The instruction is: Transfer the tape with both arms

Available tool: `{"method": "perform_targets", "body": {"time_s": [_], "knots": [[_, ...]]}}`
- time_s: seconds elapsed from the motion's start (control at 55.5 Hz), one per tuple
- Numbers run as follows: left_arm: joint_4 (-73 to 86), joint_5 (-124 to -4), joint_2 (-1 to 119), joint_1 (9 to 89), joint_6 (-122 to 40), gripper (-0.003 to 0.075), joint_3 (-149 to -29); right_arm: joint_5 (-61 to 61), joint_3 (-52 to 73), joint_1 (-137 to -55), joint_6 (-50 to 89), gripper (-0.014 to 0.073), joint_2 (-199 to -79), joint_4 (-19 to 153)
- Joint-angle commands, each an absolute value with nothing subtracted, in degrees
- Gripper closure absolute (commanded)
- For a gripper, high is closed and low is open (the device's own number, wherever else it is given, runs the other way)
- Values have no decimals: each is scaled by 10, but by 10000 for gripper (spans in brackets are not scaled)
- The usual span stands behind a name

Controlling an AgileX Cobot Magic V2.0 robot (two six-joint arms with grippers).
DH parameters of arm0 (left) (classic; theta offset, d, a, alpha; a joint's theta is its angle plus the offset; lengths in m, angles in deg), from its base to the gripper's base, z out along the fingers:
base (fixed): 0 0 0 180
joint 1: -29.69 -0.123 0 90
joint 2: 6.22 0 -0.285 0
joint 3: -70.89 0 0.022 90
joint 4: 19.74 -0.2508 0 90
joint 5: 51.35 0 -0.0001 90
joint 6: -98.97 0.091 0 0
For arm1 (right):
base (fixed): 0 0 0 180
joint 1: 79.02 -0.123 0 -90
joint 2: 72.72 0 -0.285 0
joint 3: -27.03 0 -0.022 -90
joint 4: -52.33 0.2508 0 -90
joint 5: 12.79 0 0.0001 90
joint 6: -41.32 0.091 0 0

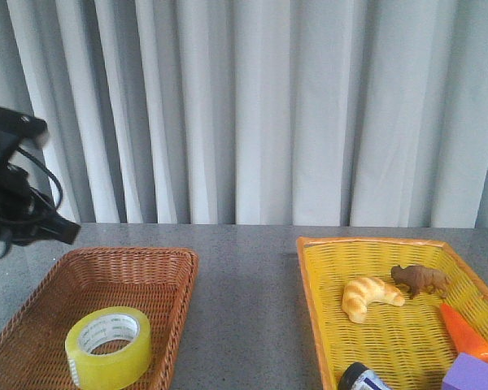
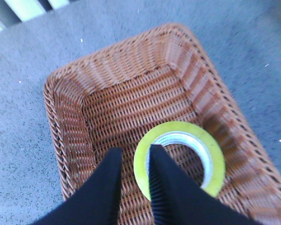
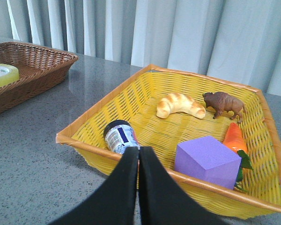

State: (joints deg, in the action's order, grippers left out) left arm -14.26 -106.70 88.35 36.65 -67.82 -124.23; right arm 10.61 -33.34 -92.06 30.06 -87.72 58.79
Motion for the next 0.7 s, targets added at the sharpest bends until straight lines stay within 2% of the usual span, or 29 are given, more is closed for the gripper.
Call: {"method": "perform_targets", "body": {"time_s": [0.0, 0.036, 0.288, 0.685], "knots": [[-117, -1054, 827, 366, -684, 701, -1261, 62, -320, -917, 302, 598, -884, 586], [-112, -1060, 816, 366, -683, 729, -1261, 62, -320, -917, 302, 598, -884, 586], [-101, -1079, 723, 366, -683, 727, -1224, 62, -320, -917, 302, 598, -884, 586], [-84, -1070, 493, 366, -699, 727, -984, 63, -320, -917, 302, 598, -884, 586]]}}
